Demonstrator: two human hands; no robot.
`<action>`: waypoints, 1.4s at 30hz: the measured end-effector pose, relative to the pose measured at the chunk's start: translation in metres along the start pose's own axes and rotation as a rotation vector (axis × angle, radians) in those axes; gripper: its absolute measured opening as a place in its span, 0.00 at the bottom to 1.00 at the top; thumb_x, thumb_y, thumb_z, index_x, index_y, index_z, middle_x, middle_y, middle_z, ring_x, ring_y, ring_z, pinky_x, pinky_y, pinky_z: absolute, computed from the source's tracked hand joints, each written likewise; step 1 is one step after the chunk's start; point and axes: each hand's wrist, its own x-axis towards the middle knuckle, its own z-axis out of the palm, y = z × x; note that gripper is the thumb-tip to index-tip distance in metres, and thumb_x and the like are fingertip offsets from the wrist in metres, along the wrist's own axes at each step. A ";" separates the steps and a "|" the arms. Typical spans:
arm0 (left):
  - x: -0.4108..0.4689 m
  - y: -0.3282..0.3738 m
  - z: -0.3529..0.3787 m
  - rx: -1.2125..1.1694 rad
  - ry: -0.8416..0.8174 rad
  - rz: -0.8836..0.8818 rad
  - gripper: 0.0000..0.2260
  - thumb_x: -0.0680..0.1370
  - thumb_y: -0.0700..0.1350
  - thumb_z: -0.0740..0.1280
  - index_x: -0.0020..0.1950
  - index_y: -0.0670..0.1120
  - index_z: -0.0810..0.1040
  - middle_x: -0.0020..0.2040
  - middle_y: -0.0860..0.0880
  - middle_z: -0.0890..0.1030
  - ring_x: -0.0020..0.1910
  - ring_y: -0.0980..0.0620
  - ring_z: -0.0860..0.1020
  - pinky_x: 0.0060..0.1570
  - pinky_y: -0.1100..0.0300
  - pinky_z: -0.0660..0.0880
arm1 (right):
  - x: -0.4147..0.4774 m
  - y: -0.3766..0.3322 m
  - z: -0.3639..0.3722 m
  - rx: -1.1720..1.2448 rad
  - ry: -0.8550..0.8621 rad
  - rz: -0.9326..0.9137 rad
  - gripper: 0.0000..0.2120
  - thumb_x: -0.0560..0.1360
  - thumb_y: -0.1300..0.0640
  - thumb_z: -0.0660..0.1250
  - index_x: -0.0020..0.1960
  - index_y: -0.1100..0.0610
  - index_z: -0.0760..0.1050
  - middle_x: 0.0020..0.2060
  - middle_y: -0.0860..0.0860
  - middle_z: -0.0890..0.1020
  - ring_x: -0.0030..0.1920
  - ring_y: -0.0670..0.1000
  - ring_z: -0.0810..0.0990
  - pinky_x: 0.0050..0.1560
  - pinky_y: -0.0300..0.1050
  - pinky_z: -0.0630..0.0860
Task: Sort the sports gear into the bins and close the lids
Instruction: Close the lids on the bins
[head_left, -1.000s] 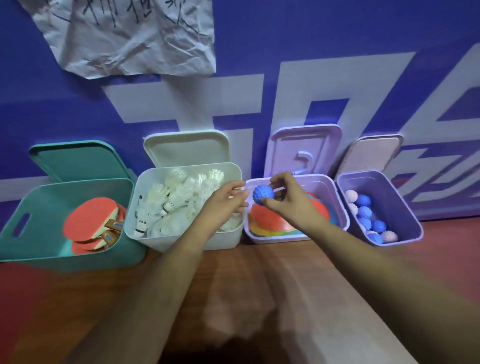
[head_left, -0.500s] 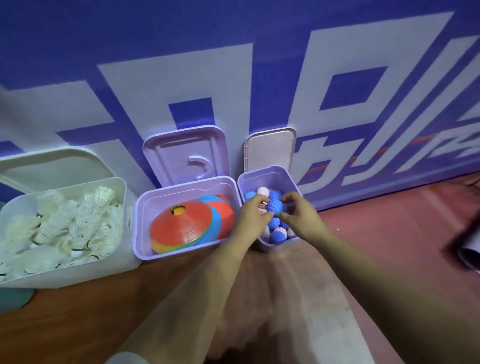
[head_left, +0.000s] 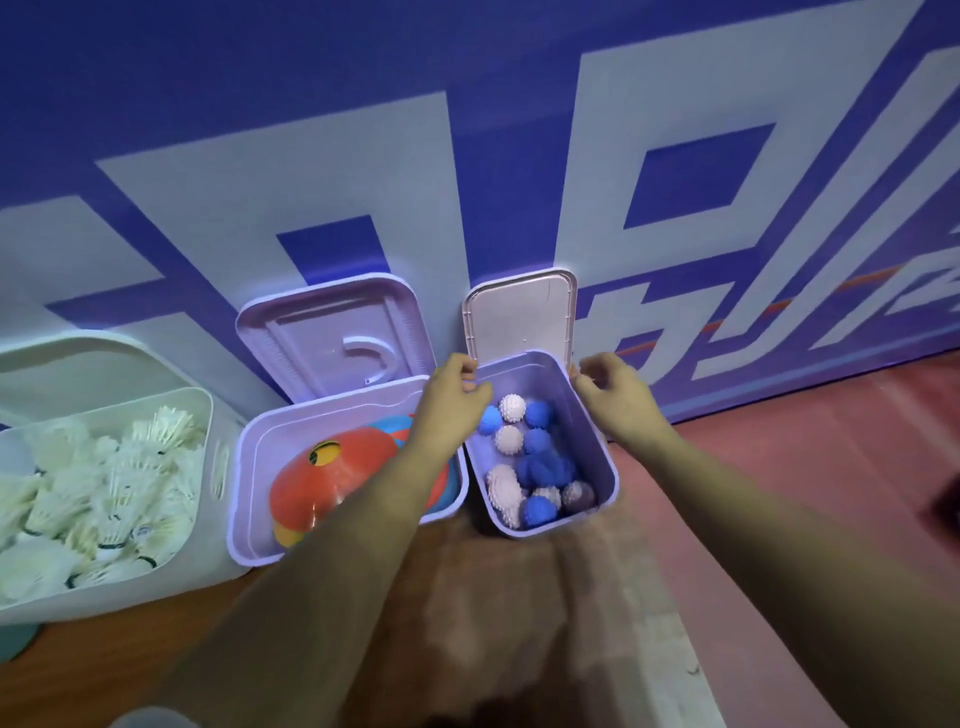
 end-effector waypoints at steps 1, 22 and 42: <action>0.012 0.007 -0.004 -0.022 0.031 -0.003 0.12 0.74 0.40 0.68 0.57 0.43 0.75 0.49 0.48 0.77 0.46 0.50 0.77 0.54 0.56 0.74 | 0.012 -0.007 -0.003 0.026 0.016 0.007 0.17 0.77 0.50 0.63 0.63 0.57 0.73 0.56 0.51 0.80 0.55 0.52 0.78 0.59 0.49 0.75; 0.082 0.023 0.022 -0.218 0.010 -0.093 0.26 0.67 0.55 0.63 0.65 0.56 0.68 0.62 0.52 0.76 0.58 0.50 0.77 0.58 0.45 0.77 | 0.098 -0.040 0.008 0.294 -0.037 0.099 0.24 0.77 0.39 0.60 0.65 0.53 0.73 0.60 0.49 0.78 0.58 0.49 0.77 0.62 0.48 0.73; -0.077 0.030 -0.054 -0.891 0.032 -0.303 0.14 0.75 0.26 0.64 0.52 0.44 0.72 0.50 0.44 0.77 0.43 0.51 0.77 0.41 0.61 0.73 | -0.076 -0.076 0.001 0.348 0.196 0.080 0.25 0.75 0.58 0.64 0.71 0.57 0.63 0.59 0.52 0.74 0.56 0.53 0.76 0.55 0.48 0.75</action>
